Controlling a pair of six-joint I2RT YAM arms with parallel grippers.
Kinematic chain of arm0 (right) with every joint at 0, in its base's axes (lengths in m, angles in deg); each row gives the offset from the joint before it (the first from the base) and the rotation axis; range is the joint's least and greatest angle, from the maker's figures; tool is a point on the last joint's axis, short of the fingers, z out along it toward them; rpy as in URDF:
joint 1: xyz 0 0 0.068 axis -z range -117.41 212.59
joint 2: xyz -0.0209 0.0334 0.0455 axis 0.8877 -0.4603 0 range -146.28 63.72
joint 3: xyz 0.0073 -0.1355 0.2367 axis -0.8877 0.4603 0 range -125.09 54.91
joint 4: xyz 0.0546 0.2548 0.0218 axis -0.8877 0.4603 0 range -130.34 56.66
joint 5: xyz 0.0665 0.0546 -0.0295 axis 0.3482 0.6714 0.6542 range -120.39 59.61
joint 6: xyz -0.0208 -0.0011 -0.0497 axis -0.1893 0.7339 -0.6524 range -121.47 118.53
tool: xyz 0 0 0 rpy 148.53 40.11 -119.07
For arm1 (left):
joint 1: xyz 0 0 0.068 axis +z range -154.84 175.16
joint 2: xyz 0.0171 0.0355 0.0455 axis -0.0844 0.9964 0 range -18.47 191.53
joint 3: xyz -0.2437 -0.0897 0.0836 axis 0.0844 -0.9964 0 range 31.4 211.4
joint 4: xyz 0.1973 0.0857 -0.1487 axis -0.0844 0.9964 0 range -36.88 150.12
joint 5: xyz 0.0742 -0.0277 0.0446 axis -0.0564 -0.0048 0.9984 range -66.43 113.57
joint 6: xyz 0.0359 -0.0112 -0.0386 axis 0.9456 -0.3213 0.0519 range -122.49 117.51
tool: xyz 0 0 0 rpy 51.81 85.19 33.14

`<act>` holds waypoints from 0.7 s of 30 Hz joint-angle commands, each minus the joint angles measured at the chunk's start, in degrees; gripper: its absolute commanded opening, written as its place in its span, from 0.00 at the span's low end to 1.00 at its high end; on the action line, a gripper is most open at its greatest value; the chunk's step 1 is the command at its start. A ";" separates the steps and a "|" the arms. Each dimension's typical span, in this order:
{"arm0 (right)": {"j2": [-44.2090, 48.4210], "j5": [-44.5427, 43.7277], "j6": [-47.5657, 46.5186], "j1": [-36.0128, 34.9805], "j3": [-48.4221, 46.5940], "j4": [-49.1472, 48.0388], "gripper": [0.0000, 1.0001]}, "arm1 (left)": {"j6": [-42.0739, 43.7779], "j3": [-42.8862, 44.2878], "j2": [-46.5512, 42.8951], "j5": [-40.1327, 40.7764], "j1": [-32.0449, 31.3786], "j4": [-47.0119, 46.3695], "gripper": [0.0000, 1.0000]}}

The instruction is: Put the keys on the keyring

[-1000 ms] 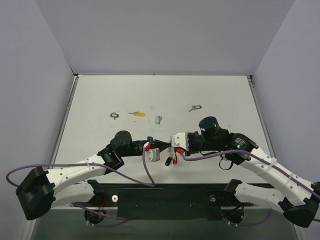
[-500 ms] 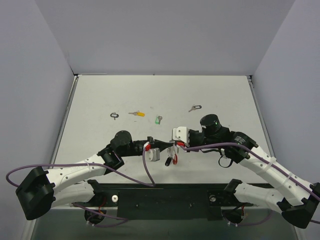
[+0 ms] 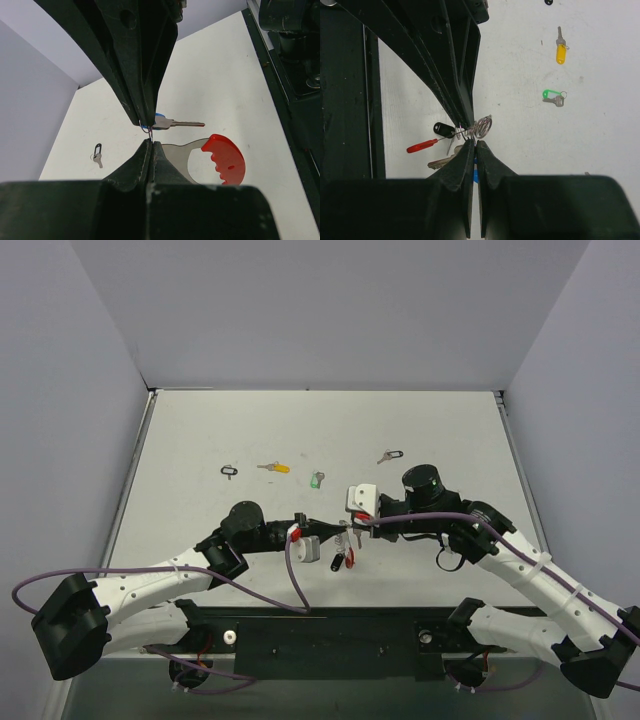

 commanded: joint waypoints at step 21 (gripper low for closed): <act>-2.02 2.24 7.97 2.23 -0.07 -3.98 0.00 | 1.05 2.04 -1.13 -1.94 -0.29 -2.42 0.00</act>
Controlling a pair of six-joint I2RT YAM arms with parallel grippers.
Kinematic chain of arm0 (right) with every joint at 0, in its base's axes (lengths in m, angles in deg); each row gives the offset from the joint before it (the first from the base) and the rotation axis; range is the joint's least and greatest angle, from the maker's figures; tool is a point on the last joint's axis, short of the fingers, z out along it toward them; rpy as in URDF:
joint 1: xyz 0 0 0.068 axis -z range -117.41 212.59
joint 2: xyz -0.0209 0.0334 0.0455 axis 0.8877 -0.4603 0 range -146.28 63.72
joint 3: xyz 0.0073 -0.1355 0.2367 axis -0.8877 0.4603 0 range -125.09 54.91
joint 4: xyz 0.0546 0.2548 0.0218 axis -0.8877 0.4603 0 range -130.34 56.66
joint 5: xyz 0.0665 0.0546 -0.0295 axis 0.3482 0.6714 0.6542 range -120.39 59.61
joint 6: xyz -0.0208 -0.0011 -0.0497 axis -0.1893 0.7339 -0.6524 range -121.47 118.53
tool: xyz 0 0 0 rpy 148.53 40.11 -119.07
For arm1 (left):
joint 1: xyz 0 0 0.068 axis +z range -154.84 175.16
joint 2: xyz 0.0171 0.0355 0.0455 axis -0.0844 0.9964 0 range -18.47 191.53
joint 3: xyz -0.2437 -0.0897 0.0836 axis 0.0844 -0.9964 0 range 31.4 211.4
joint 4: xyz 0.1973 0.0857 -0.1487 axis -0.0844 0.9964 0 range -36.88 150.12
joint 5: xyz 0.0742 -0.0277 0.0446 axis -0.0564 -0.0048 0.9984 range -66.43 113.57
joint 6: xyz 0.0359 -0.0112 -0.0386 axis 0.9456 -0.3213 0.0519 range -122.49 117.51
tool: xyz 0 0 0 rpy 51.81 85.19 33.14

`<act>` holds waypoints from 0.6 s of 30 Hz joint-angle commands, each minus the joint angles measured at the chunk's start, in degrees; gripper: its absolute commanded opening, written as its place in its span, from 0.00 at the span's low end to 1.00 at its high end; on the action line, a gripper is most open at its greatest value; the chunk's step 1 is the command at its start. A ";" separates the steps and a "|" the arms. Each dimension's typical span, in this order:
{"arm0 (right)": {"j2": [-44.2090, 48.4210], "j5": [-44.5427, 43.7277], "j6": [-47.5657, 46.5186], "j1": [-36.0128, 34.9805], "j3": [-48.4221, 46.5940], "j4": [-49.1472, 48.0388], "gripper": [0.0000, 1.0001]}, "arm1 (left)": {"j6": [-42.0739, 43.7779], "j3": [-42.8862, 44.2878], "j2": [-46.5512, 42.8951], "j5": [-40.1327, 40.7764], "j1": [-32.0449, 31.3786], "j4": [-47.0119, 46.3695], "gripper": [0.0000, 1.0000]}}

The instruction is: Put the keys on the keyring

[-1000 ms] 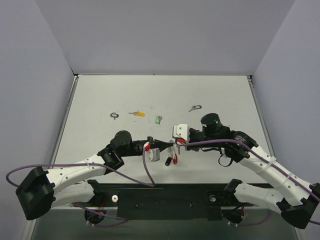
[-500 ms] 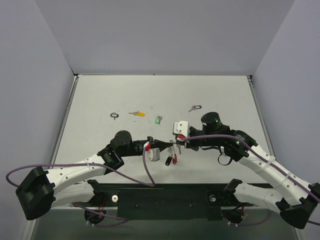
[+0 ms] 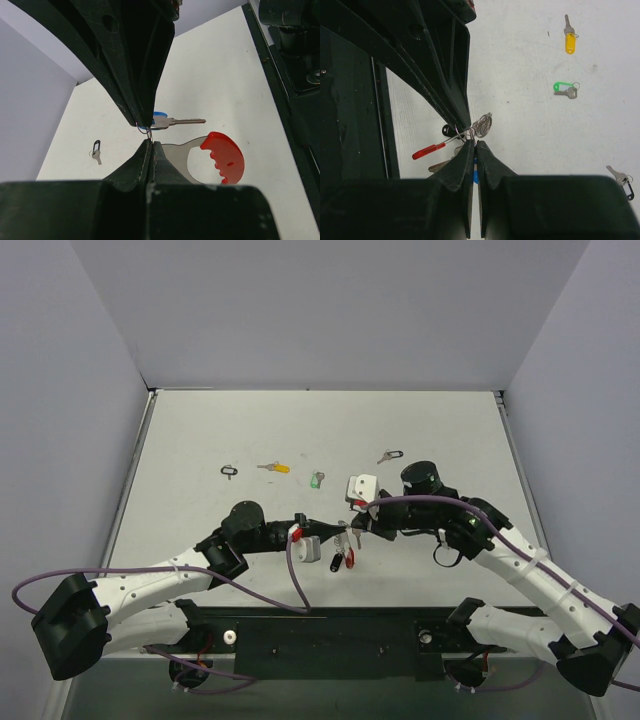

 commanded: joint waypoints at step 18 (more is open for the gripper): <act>-1.74 3.91 9.78 4.68 0.41 -4.49 0.00 | -2.61 1.16 -2.10 0.74 0.21 -6.61 0.00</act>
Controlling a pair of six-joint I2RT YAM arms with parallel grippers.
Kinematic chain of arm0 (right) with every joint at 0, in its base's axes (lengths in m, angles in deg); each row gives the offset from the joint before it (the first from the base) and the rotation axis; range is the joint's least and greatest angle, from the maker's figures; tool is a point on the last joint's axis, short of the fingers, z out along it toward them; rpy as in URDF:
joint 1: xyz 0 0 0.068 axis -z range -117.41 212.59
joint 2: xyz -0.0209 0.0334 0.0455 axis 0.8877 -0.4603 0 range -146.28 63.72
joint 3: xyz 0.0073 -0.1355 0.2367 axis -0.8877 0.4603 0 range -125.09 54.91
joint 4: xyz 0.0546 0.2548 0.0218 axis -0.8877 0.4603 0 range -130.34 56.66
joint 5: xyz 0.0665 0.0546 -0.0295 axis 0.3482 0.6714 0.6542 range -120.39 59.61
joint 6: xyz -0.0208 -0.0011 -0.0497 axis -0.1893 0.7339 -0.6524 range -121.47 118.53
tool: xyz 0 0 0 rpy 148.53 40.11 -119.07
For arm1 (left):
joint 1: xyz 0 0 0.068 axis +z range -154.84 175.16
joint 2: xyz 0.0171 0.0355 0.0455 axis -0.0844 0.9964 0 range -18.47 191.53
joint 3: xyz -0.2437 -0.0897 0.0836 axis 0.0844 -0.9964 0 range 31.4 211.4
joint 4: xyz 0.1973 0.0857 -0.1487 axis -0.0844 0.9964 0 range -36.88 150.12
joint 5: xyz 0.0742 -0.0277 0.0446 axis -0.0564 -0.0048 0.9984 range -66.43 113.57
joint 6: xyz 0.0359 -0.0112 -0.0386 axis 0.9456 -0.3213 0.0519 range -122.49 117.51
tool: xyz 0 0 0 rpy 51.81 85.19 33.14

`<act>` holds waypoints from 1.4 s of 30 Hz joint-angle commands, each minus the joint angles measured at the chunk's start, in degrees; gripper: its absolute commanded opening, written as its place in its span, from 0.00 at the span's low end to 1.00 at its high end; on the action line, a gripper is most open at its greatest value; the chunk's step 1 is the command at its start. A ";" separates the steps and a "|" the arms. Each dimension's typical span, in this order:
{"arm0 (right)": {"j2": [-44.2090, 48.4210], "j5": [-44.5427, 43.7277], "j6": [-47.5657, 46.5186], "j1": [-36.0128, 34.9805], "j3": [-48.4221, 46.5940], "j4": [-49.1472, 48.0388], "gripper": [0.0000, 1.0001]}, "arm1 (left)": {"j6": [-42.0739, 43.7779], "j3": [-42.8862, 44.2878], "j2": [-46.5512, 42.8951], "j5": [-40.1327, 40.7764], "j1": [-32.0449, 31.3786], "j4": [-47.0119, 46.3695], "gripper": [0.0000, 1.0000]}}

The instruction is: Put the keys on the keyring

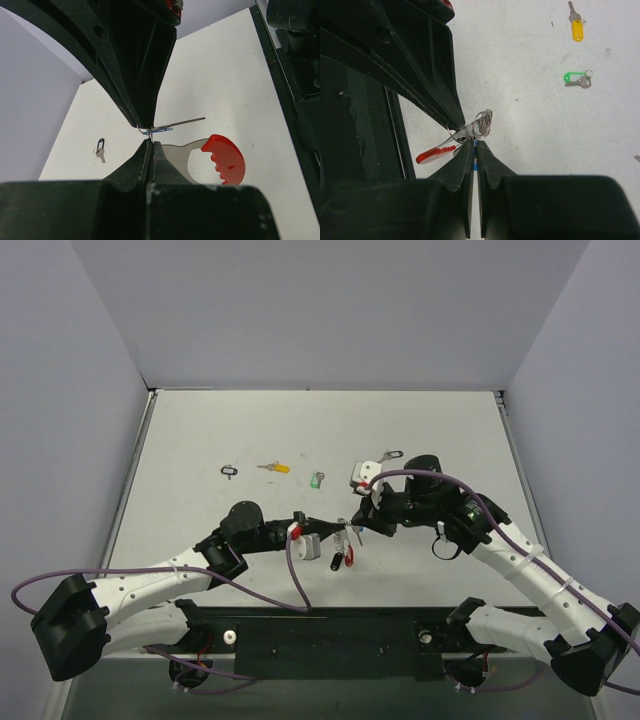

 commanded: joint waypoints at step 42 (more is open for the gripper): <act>5.56 11.75 7.40 7.95 -4.93 -1.33 0.57 | -53.58 -5.51 9.11 -2.45 10.94 -54.09 0.00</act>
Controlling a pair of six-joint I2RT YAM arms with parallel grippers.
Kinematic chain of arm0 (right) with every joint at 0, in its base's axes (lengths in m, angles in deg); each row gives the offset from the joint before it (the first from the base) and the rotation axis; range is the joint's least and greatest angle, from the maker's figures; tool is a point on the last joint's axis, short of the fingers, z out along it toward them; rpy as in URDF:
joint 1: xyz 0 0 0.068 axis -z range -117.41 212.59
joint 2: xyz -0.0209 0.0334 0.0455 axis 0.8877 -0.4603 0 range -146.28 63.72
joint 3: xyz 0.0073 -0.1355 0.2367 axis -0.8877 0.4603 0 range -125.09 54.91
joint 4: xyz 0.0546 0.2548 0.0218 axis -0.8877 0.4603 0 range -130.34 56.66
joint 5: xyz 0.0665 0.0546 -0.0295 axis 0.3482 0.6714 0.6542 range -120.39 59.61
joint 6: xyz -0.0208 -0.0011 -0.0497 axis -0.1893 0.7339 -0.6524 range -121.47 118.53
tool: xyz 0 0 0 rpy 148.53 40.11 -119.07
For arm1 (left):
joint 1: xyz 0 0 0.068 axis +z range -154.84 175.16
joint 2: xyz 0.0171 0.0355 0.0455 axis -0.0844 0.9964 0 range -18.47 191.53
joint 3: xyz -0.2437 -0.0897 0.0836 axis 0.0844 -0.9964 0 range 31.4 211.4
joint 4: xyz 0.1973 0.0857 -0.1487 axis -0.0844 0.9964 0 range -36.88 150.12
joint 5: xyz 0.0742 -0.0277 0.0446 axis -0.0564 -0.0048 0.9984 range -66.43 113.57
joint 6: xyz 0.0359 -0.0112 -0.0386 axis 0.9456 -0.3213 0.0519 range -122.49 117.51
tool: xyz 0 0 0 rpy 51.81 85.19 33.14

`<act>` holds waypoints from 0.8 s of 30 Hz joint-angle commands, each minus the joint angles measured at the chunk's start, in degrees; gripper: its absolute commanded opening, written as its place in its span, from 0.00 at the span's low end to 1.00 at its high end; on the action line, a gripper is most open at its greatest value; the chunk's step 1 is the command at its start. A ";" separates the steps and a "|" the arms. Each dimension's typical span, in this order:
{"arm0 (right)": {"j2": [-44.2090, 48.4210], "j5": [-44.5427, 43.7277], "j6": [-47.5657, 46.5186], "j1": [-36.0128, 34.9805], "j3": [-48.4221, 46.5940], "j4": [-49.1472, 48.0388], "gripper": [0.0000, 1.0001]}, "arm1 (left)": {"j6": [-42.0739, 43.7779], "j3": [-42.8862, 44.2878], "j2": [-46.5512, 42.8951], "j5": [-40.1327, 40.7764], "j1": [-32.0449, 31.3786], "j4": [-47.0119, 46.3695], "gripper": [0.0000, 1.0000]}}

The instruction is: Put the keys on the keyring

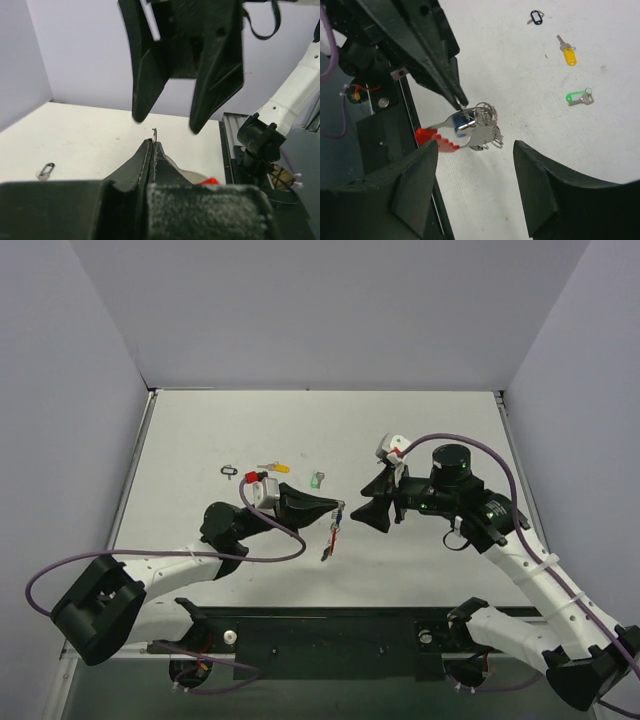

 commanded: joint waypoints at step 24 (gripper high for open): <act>1.15 11.33 -3.84 10.91 -13.33 24.29 0.70 | -2.98 -0.11 8.56 14.92 -11.02 -15.72 0.00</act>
